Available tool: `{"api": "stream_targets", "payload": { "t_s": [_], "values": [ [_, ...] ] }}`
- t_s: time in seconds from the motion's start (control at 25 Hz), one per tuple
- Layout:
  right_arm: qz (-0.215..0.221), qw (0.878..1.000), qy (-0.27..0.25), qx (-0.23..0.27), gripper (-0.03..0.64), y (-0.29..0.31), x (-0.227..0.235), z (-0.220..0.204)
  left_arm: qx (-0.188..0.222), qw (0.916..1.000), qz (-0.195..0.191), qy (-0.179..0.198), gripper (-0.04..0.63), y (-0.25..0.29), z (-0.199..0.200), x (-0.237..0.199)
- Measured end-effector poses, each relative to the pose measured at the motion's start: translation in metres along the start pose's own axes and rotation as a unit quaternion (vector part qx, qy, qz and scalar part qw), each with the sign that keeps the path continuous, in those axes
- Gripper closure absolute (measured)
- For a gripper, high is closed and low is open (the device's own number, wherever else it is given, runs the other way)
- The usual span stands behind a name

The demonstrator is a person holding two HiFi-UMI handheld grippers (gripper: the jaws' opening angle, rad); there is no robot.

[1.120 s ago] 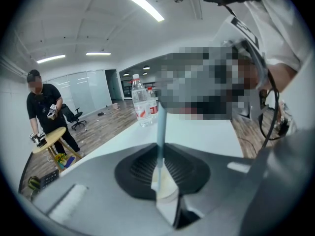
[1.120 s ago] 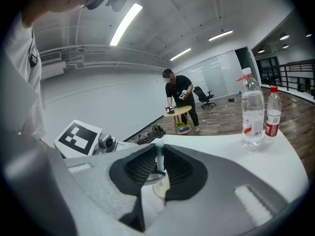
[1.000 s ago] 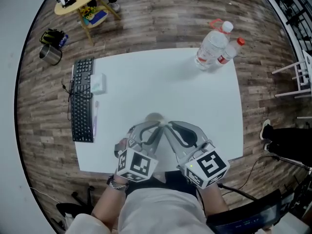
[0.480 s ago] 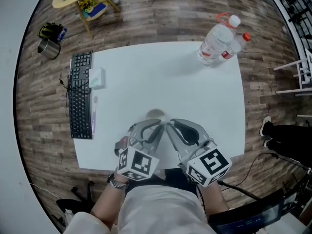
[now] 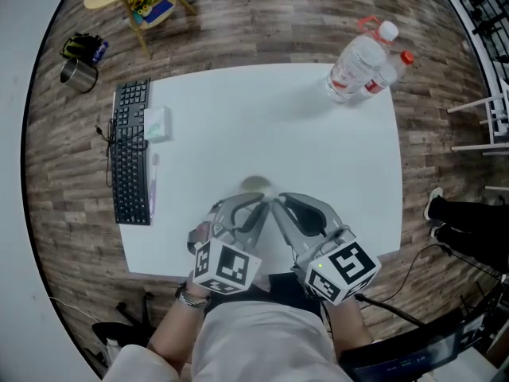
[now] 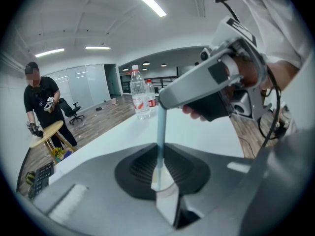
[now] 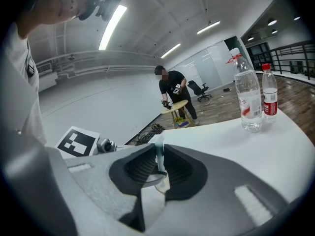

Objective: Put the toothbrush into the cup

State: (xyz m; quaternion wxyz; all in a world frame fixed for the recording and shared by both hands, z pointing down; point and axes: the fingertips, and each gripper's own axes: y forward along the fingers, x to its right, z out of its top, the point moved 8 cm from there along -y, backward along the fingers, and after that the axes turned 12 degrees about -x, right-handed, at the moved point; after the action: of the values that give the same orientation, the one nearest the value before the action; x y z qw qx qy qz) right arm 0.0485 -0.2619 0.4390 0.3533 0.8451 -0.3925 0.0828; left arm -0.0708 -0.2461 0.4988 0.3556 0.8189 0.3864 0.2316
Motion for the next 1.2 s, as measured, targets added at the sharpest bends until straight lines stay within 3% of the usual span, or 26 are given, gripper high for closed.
{"api": "stream_targets", "payload": {
  "t_s": [1.2],
  "values": [
    [-0.001, 1.000, 0.019, -0.018, 0.561, 0.015, 0.007, -0.012, -0.020, 0.9996, -0.015, -0.009, 0.543, 0.014, -0.014, -0.002]
  ]
}}
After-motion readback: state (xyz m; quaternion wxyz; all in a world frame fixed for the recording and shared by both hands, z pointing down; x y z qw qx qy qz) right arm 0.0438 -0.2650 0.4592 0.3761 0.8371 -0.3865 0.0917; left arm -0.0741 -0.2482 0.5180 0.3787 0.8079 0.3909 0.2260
